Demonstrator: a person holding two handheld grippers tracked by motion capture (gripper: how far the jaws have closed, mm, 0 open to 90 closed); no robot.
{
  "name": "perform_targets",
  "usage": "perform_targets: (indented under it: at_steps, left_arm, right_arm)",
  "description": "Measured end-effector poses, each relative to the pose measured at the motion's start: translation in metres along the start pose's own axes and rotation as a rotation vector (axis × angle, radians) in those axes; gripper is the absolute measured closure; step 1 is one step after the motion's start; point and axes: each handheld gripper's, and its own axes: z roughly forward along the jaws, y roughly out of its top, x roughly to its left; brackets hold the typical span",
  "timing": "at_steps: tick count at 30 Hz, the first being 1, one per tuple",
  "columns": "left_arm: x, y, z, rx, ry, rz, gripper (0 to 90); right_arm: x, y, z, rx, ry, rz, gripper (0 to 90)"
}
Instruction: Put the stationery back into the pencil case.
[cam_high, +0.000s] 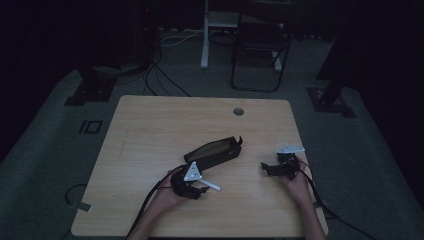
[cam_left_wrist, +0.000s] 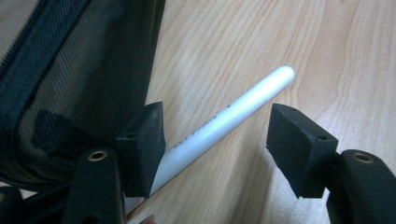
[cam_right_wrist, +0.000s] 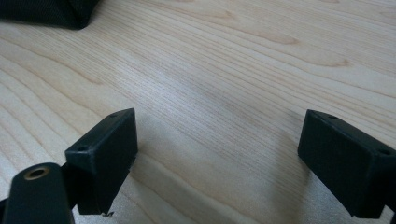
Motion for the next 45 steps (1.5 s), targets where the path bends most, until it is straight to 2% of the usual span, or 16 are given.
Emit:
perform_targets:
  at_steps: [6,13,25,33,42,45]
  left_arm:
    - [0.004,-0.003,0.003,0.019,-0.015,-0.002,44.2]
    - [0.005,-0.006,0.000,0.020,-0.064,-0.033,50.8]
    - [0.000,-0.014,-0.016,0.080,-0.063,-0.034,51.7]
    - [0.001,-0.022,-0.027,0.097,-0.053,-0.046,60.1]
    - [0.001,-0.023,-0.028,0.088,-0.059,-0.040,72.3]
    - [0.000,-0.022,-0.026,0.080,-0.063,-0.052,77.0]
  right_arm:
    - [0.000,0.000,0.000,0.000,0.000,0.000,12.0]
    - [0.000,0.000,0.000,0.000,0.000,0.000,12.0]
    - [0.000,0.000,0.000,0.000,0.000,0.000,12.0]
    - [0.000,0.000,0.000,-0.001,0.000,0.000,12.0]
    - [0.000,0.000,0.000,0.000,0.000,0.000,12.0]
    - [0.000,0.000,0.000,0.000,0.000,0.000,11.9]
